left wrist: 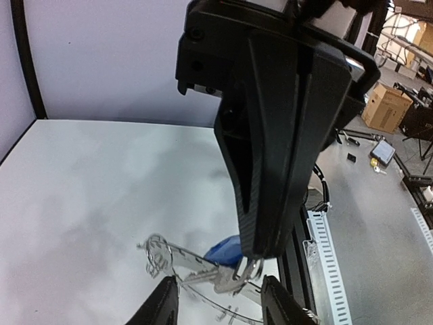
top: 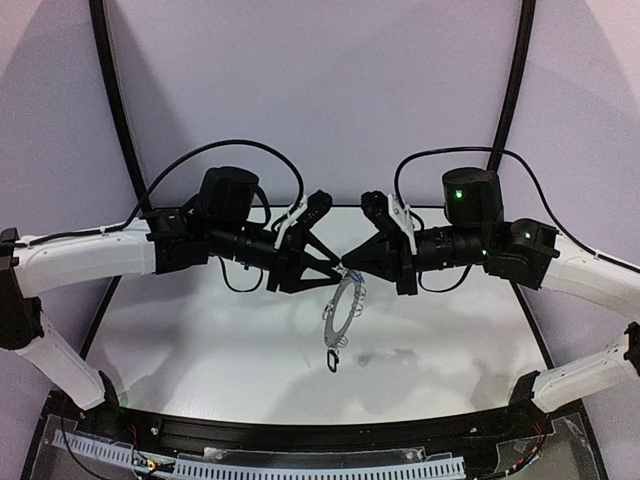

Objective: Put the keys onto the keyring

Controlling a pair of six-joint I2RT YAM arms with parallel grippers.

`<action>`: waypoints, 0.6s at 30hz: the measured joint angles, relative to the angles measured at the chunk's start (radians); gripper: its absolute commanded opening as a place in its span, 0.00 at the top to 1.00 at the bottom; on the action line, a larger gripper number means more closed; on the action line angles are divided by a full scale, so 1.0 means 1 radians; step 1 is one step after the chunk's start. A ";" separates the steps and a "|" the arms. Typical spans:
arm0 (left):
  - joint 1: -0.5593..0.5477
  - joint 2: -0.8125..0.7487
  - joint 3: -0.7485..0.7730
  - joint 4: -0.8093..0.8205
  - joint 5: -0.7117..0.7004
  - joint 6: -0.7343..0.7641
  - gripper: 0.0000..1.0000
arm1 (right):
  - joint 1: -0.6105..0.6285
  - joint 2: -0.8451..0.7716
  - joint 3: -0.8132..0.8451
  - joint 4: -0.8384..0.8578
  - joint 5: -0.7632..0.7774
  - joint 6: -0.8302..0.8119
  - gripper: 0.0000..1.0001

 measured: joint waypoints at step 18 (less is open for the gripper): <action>-0.001 -0.001 -0.034 0.072 -0.067 -0.066 0.99 | 0.003 0.007 0.007 0.001 0.055 -0.029 1.00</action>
